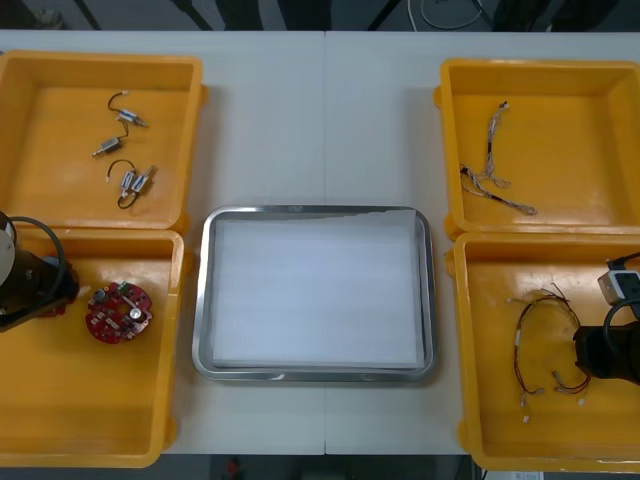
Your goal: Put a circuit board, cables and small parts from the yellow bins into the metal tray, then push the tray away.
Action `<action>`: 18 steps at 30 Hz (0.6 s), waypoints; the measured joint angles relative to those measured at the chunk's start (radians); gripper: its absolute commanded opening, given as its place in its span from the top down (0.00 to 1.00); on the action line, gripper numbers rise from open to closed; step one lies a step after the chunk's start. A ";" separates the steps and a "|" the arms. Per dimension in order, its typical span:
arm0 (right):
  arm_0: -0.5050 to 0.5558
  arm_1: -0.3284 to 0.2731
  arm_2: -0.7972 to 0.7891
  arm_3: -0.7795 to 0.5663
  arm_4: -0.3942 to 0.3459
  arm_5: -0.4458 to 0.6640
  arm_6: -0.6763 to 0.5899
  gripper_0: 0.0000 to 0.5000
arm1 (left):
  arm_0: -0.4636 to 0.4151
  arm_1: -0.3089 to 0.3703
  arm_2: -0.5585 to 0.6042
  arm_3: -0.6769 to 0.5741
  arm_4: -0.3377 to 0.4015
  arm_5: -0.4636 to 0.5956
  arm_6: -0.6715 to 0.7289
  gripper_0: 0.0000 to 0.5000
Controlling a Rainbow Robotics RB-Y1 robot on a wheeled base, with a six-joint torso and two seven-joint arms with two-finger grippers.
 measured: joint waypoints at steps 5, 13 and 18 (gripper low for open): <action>0.000 0.000 -0.027 -0.066 -0.003 0.103 0.000 1.00 | 0.000 0.000 -0.001 0.000 0.000 0.000 0.000 1.00; -0.021 0.000 -0.129 -0.209 -0.026 0.299 0.000 1.00 | 0.000 0.000 0.000 0.000 0.000 0.000 0.000 1.00; -0.052 0.000 -0.170 -0.278 -0.042 0.389 0.000 1.00 | 0.000 0.000 0.026 -0.005 0.008 0.034 -0.003 1.00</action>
